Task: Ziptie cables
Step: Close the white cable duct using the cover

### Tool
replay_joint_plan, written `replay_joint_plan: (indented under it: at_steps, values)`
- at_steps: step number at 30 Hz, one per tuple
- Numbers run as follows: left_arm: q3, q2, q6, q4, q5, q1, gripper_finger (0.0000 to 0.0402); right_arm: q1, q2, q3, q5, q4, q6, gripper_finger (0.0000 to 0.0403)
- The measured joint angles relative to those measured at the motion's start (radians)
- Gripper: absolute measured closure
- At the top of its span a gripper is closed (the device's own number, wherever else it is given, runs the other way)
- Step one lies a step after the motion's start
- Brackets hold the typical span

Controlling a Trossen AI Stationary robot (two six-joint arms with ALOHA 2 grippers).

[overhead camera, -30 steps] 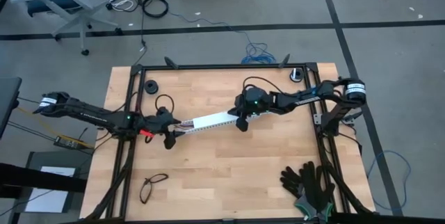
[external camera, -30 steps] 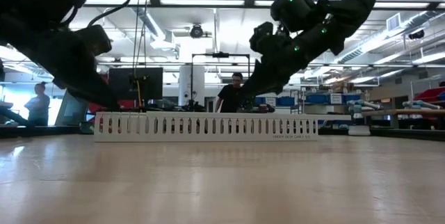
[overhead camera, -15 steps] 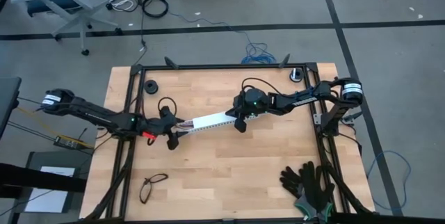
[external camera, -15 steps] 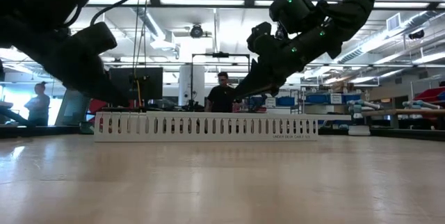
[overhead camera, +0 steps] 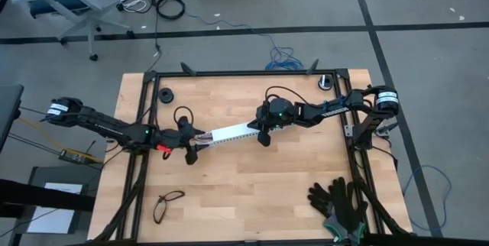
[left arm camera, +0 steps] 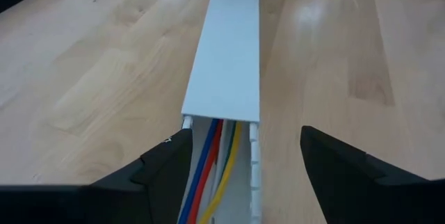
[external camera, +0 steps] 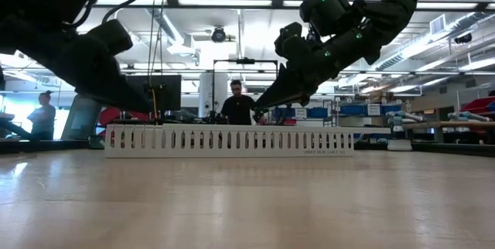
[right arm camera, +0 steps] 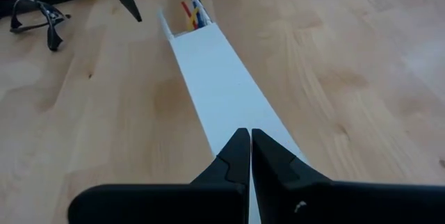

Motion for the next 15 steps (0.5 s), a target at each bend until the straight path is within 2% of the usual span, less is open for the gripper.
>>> replay_joint_plan:
  at_steps: [8,15]
  values:
    - [0.0,0.017,0.027,-0.019,-0.001,0.002,0.0119,0.0,0.0,0.0,0.0,0.016,0.002,0.0402]
    - [0.001,0.103,0.024,-0.007,-0.008,0.002,0.0081,0.0,0.0,0.0,0.0,0.021,0.002,0.0402]
